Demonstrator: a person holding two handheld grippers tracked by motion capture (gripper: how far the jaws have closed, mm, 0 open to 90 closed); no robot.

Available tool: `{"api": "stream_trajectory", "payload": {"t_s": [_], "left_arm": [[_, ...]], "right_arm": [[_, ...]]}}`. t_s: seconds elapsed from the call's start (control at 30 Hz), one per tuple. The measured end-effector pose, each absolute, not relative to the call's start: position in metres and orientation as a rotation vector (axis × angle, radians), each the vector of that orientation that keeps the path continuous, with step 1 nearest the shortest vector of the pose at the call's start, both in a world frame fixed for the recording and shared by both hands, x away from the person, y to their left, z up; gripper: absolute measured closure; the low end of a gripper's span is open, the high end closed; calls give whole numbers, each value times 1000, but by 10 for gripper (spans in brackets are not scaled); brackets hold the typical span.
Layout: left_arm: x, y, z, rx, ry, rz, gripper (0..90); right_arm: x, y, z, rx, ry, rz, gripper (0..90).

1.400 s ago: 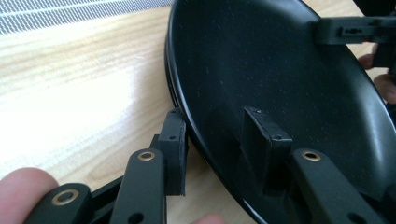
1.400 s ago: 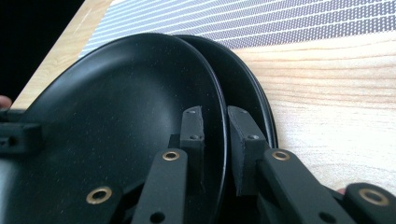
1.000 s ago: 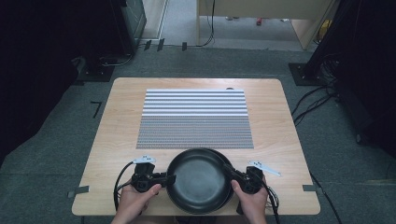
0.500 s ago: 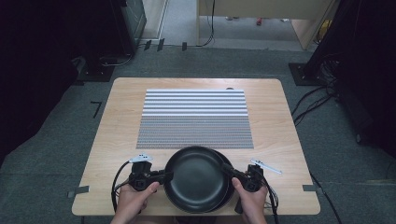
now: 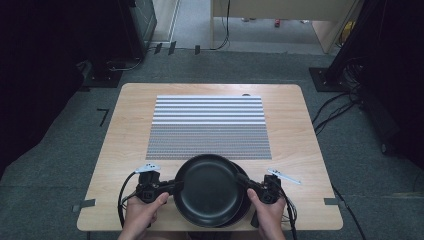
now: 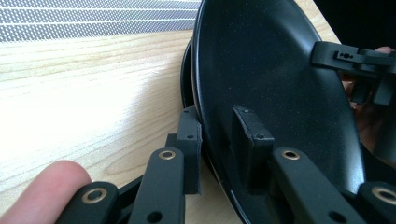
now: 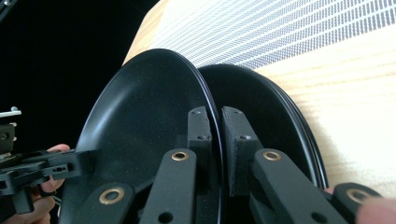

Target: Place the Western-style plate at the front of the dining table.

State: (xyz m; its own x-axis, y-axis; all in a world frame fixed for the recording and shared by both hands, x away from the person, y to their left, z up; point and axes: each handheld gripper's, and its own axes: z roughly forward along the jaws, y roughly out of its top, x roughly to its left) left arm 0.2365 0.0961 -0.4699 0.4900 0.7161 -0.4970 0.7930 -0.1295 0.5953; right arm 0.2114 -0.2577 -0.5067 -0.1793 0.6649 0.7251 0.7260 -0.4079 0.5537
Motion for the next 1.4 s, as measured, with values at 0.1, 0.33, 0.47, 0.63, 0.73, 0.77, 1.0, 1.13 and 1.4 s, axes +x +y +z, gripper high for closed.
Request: {"api": "stream_trajectory", "payload": {"t_s": [0.1, 0.33, 0.47, 0.63, 0.73, 0.77, 1.0, 1.13, 1.4], "left_arm": [[237, 96, -470, 1868, 1262, -118, 741], [242, 92, -469, 1872, 1270, -121, 744], [245, 92, -465, 1862, 1263, -121, 746], [250, 91, -456, 1856, 1247, -110, 750], [257, 89, -452, 1852, 1246, -108, 750], [257, 89, -452, 1852, 1246, -108, 750], [272, 89, -449, 1834, 1250, -126, 752], [279, 89, -446, 1827, 1253, -128, 753], [302, 87, -436, 1811, 1260, -122, 753]], "right_arm": [[213, -258, -504, -1968, -1682, -1679, 825], [219, -261, -500, -1969, -1674, -1667, 814], [223, -263, -498, -1964, -1652, -1665, 813], [229, -266, -493, -1958, -1637, -1672, 813], [236, -267, -490, -1958, -1629, -1673, 813], [236, -267, -490, -1958, -1629, -1673, 813], [254, -269, -480, -1948, -1649, -1668, 813], [262, -270, -475, -1942, -1656, -1668, 813], [286, -271, -460, -1930, -1685, -1677, 813]]}}
